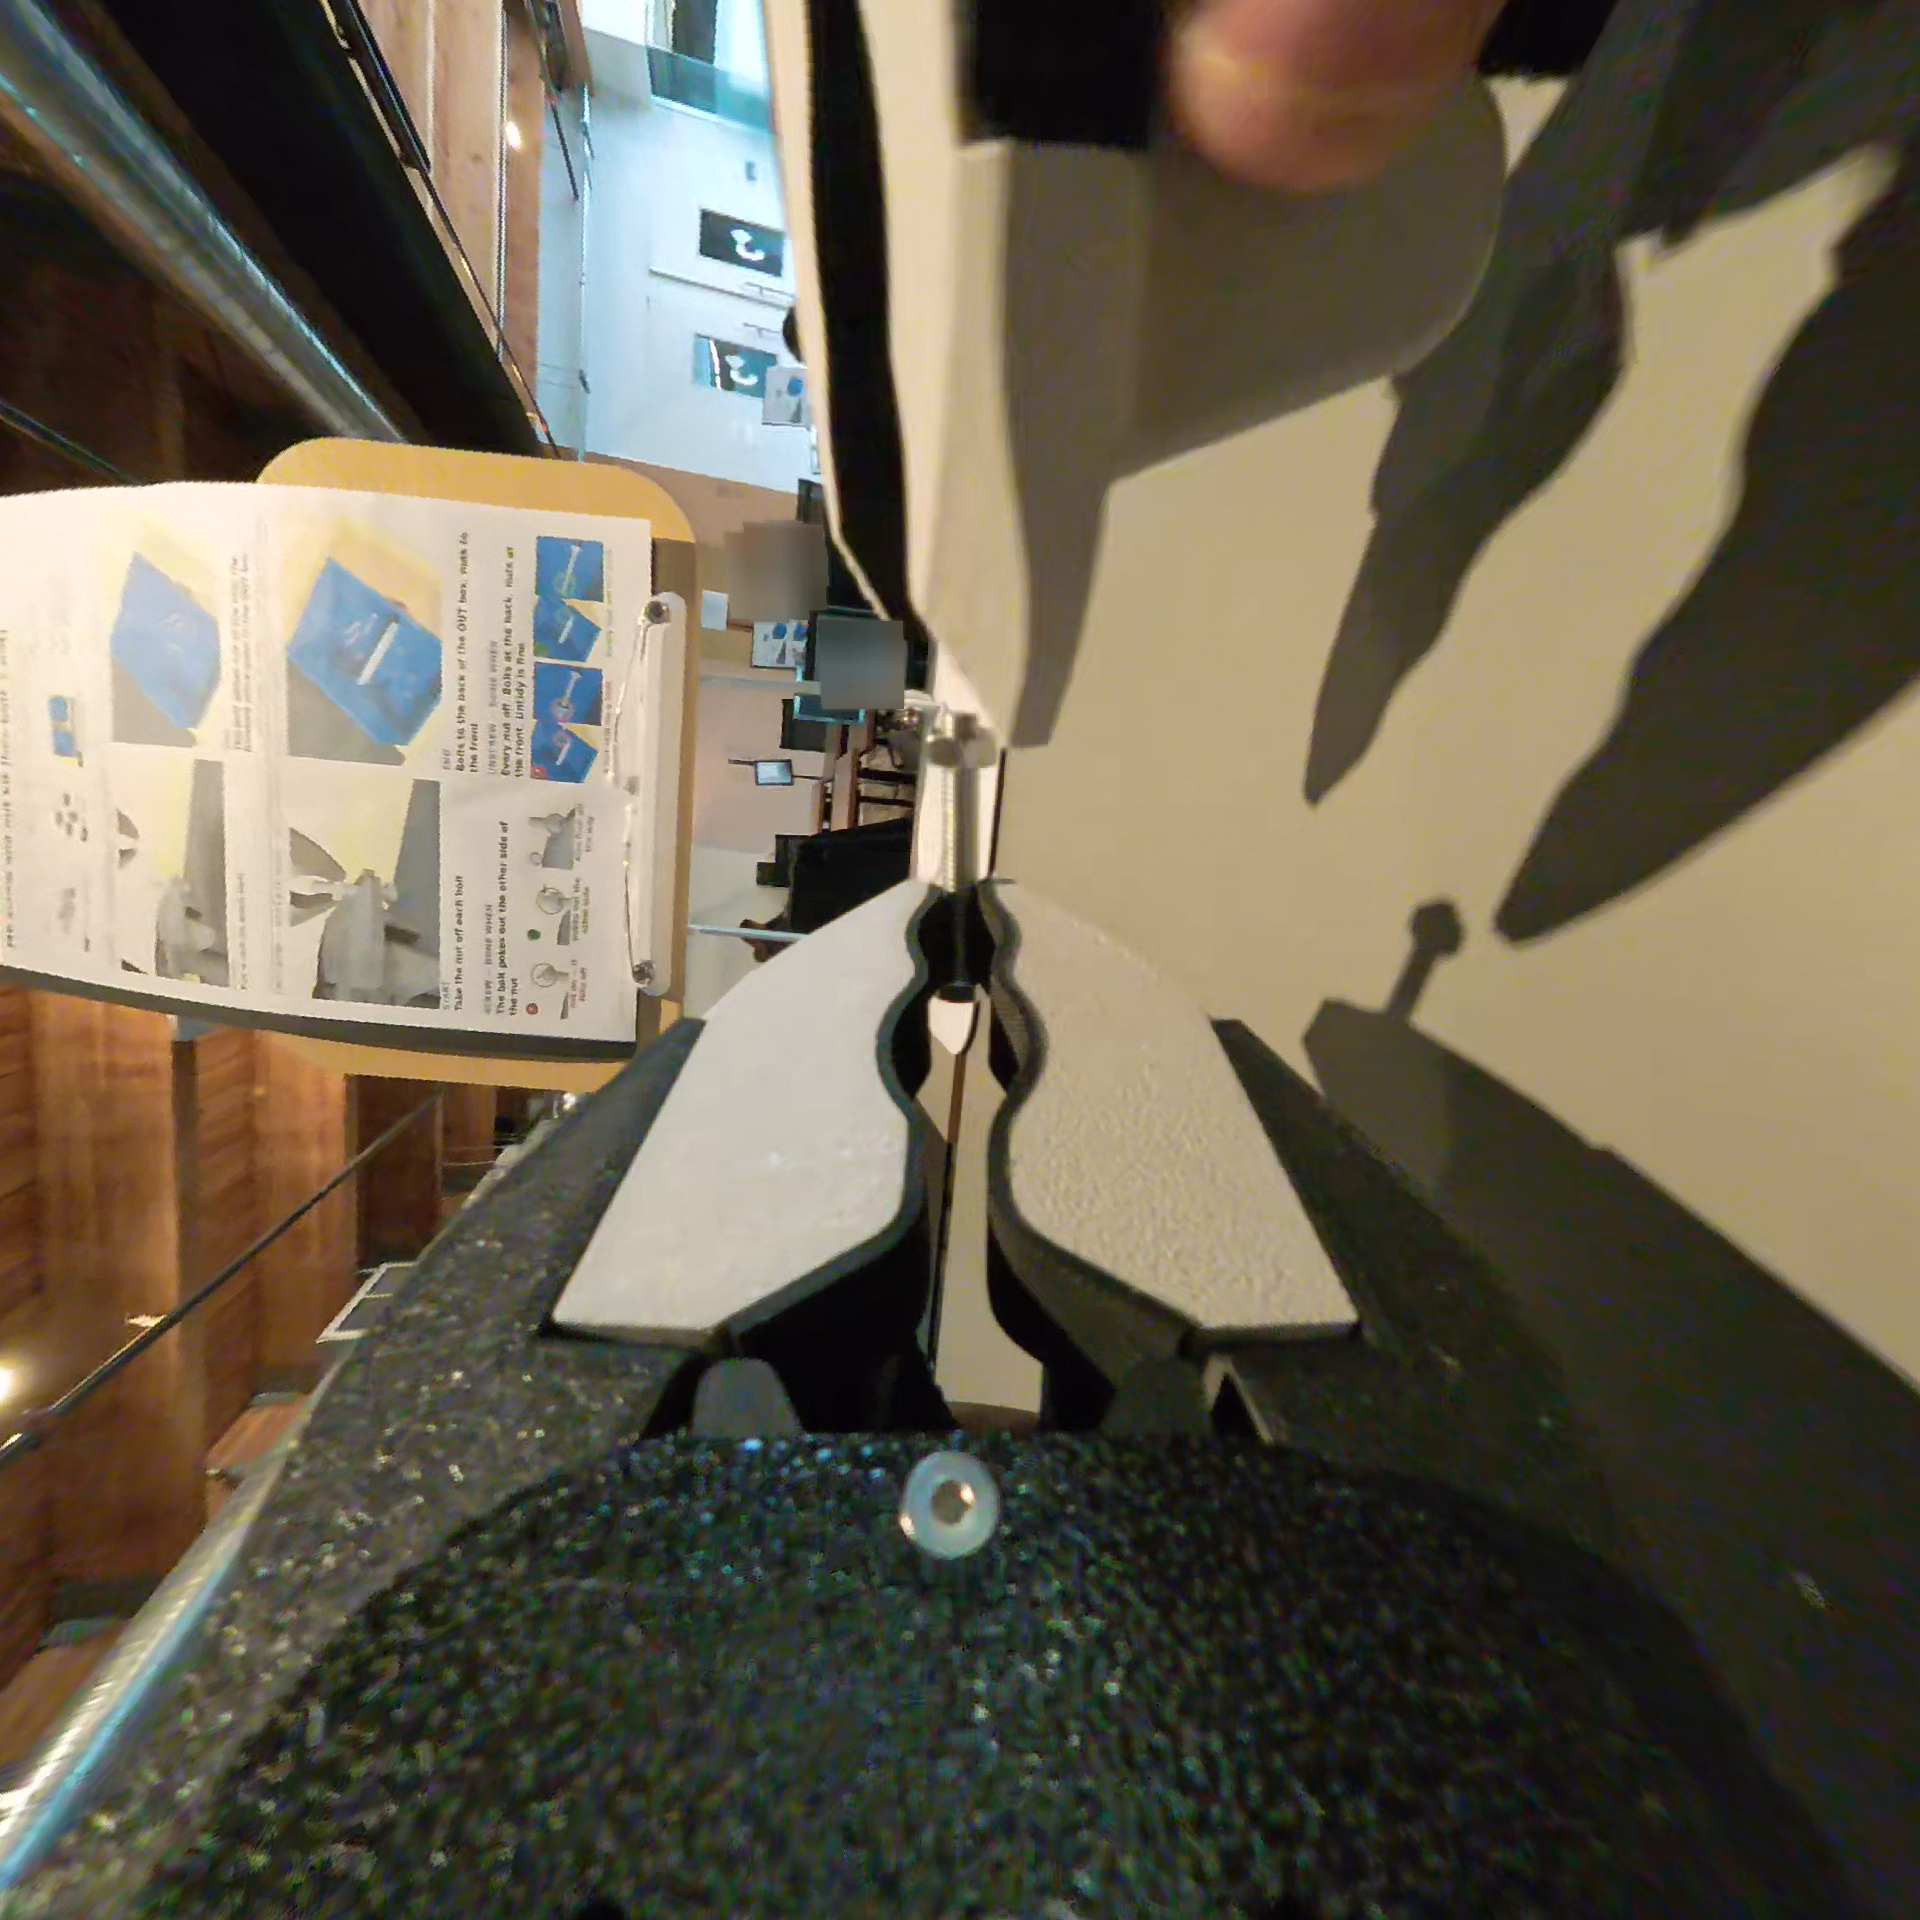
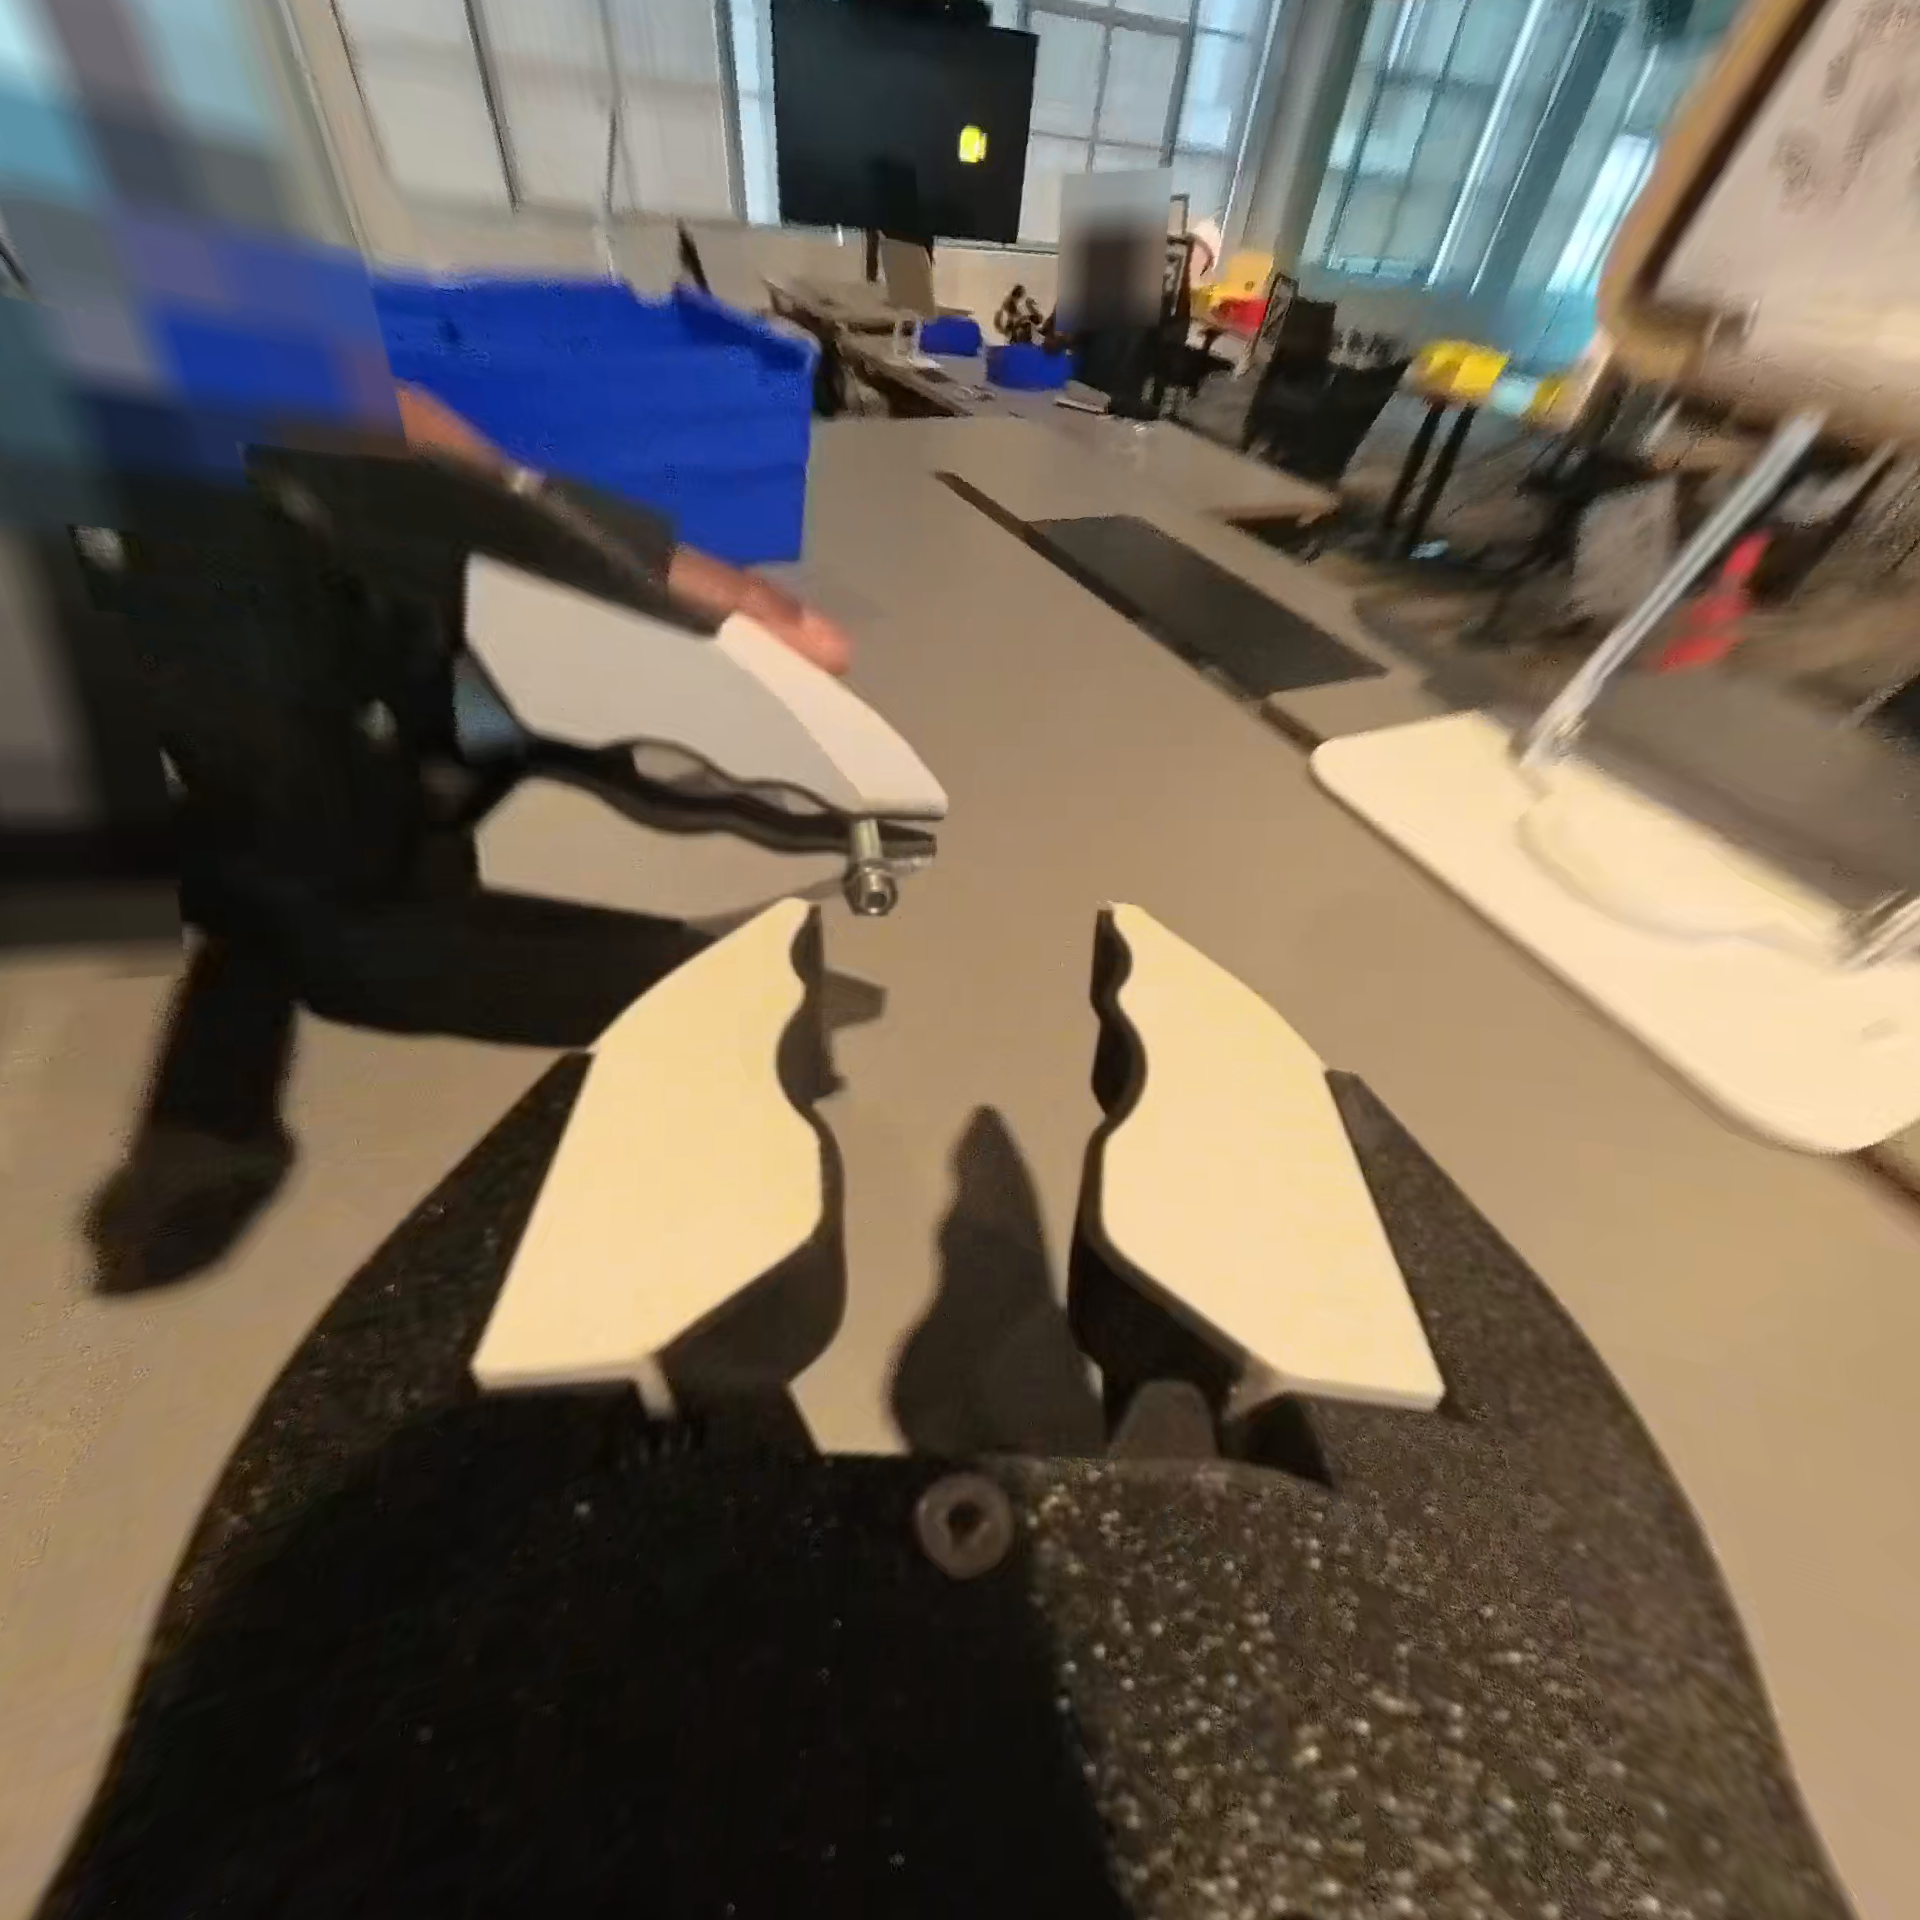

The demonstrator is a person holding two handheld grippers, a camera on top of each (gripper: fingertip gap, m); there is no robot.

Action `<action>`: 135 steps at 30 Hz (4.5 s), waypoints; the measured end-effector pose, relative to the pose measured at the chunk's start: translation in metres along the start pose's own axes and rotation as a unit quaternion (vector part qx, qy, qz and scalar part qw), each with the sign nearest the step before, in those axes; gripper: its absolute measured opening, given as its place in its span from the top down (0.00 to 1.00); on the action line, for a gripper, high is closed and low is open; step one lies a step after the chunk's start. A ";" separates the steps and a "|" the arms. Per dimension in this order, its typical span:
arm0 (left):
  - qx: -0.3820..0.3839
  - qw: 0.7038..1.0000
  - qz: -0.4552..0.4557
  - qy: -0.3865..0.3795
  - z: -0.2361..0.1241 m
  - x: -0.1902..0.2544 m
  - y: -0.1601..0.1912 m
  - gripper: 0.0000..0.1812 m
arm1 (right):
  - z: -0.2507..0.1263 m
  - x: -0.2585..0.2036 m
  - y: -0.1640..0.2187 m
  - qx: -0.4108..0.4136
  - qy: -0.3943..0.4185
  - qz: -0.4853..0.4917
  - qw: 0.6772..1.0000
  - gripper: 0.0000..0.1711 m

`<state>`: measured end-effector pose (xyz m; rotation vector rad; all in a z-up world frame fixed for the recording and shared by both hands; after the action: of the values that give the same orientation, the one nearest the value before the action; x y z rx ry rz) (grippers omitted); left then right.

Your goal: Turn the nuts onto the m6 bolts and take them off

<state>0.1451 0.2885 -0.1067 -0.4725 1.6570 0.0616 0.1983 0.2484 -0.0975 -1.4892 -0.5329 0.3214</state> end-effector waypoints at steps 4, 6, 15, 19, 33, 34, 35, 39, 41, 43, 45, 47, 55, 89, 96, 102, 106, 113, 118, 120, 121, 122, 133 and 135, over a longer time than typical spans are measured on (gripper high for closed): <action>0.012 1.000 -0.009 0.013 -0.001 0.003 0.000 0.97 | 0.003 -0.016 0.001 -0.015 -0.032 -0.139 0.990 0.76; 0.017 1.000 -0.009 0.019 -0.001 0.005 -0.001 0.97 | 0.007 -0.020 0.006 -0.032 -0.034 -0.153 0.987 0.79; 0.003 1.000 -0.015 0.012 0.002 0.006 0.006 0.97 | 0.019 -0.018 0.015 -0.046 -0.011 0.239 0.970 0.94; 0.008 1.000 -0.023 0.007 0.003 0.007 0.003 0.97 | 0.016 -0.017 0.009 -0.017 -0.020 0.226 0.974 0.87; 0.039 0.996 -0.061 0.044 0.000 0.017 0.007 0.97 | 0.022 -0.020 0.018 -0.072 0.000 -0.018 0.997 0.94; 0.037 0.997 -0.059 0.043 0.001 0.018 0.008 0.97 | 0.022 -0.019 0.018 -0.077 -0.002 0.015 0.997 0.94; 0.033 0.997 -0.052 0.040 0.002 0.018 0.009 0.97 | 0.023 -0.019 0.019 -0.083 -0.002 0.065 0.994 0.94; 0.019 0.999 -0.025 0.014 0.005 0.015 0.009 0.97 | 0.023 -0.013 0.019 -0.051 -0.012 0.324 0.945 0.94; 0.024 0.999 -0.042 0.003 0.007 0.013 0.006 0.97 | 0.021 -0.010 0.016 -0.029 -0.029 0.361 0.932 0.94; 0.026 0.998 -0.056 0.004 0.009 0.014 0.006 0.97 | 0.018 -0.007 0.011 -0.005 -0.034 0.348 0.937 0.86; 0.032 0.997 -0.070 0.007 0.010 0.016 0.007 0.97 | 0.015 0.000 0.009 0.004 -0.014 0.289 0.957 0.75; 0.038 0.995 -0.089 0.005 0.009 0.017 0.009 0.97 | 0.012 0.007 0.007 0.007 0.007 0.208 0.978 0.67; 0.057 0.983 -0.176 -0.013 0.008 0.016 0.020 0.97 | 0.015 -0.010 0.008 -0.023 -0.016 -0.010 1.000 0.73; 0.017 0.998 -0.058 -0.029 0.004 0.025 0.012 0.97 | 0.017 -0.016 0.018 -0.067 -0.026 -0.027 0.997 0.94; 0.002 0.997 0.005 -0.074 0.001 0.016 0.007 0.97 | 0.015 -0.013 0.013 -0.021 -0.016 0.366 0.930 0.94; 0.013 0.998 -0.030 -0.059 0.000 0.020 0.002 0.97 | 0.004 -0.008 -0.003 0.045 -0.023 0.300 0.953 0.81; 0.022 0.997 -0.058 -0.045 -0.006 0.023 -0.001 0.97 | -0.004 -0.011 -0.004 0.030 -0.022 0.159 0.986 0.75; 0.036 0.996 -0.073 -0.038 -0.011 0.025 -0.005 0.97 | 0.002 -0.027 0.007 -0.031 -0.057 0.080 0.995 0.80; 0.044 0.995 -0.081 -0.038 -0.011 0.024 -0.006 0.97 | 0.006 -0.031 0.013 -0.059 -0.056 0.056 0.995 0.87; 0.042 0.995 -0.081 -0.037 -0.011 0.024 -0.006 0.97 | 0.007 -0.032 0.014 -0.066 -0.054 0.055 0.995 0.90; 0.040 0.995 -0.080 -0.036 -0.011 0.024 -0.005 0.97 | 0.007 -0.032 0.015 -0.069 -0.050 0.062 0.994 0.91; 0.038 0.996 -0.079 -0.036 -0.011 0.024 -0.005 0.97 | 0.008 -0.032 0.015 -0.072 -0.047 0.077 0.993 0.93; 0.016 0.997 -0.069 -0.041 -0.009 0.021 -0.002 0.97 | 0.012 -0.028 0.012 -0.035 -0.033 0.332 0.942 0.81; 0.017 0.996 -0.076 -0.035 -0.009 0.023 -0.002 0.97 | 0.009 -0.024 0.011 -0.033 -0.031 0.269 0.962 0.71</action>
<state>0.1362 0.2779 -0.1267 -0.5620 1.5469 -0.0618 0.1745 0.2443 -0.1115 -1.6800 -0.1782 0.7831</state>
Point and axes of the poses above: each gripper's, where its closed fingertips meet, z out along the fingers, y out of its underside, x = y × z across the jaws, the point moved 3 cm from there along -z, back along the fingers, and after that the axes turned 12 degrees about x, right-handed, at the moved point
